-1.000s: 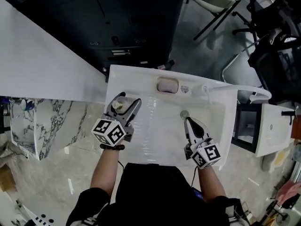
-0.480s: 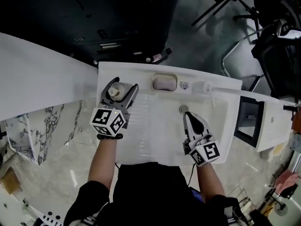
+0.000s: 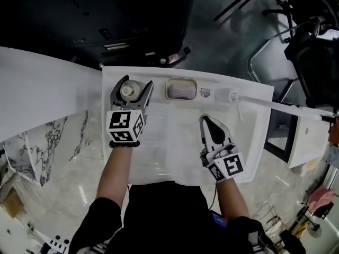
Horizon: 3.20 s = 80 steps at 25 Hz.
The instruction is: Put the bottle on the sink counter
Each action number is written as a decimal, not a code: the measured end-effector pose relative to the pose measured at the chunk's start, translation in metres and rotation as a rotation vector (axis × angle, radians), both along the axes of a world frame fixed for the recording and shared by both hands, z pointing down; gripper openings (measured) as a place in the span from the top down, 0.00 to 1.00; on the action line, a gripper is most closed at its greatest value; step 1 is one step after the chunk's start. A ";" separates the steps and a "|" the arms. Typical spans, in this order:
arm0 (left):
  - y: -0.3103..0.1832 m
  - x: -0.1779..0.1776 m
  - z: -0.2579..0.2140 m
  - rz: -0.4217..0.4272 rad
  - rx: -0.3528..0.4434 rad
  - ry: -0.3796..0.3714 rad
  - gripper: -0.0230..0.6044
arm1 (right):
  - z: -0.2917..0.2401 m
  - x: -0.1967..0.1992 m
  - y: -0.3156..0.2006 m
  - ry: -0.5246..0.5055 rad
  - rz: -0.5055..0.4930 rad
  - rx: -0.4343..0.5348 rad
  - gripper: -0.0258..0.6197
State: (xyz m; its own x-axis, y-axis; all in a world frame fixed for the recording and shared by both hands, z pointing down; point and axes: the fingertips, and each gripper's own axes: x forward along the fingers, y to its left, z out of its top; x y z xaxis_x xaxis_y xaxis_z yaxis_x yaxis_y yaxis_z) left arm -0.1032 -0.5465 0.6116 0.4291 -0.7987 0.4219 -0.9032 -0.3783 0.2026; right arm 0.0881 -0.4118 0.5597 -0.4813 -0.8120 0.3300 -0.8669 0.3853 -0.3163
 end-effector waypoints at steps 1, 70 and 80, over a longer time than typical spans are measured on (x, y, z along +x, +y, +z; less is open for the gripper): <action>-0.003 0.001 0.000 -0.006 0.005 -0.008 0.40 | 0.002 0.000 0.002 0.001 0.000 -0.005 0.91; 0.236 -0.001 -0.159 -0.182 0.232 -0.020 0.79 | -0.098 0.048 0.108 -0.169 -0.091 0.166 0.91; 0.242 -0.028 -0.179 -0.106 0.275 0.055 0.79 | -0.121 0.002 0.106 -0.149 -0.048 0.221 0.91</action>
State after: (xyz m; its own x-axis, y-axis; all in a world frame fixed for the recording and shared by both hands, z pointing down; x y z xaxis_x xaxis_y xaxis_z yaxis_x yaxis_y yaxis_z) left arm -0.1315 -0.3044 0.4331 0.3533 -0.9214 0.1617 -0.9312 -0.3298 0.1552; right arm 0.0906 -0.3058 0.4389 -0.5509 -0.8316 0.0700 -0.7962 0.4985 -0.3429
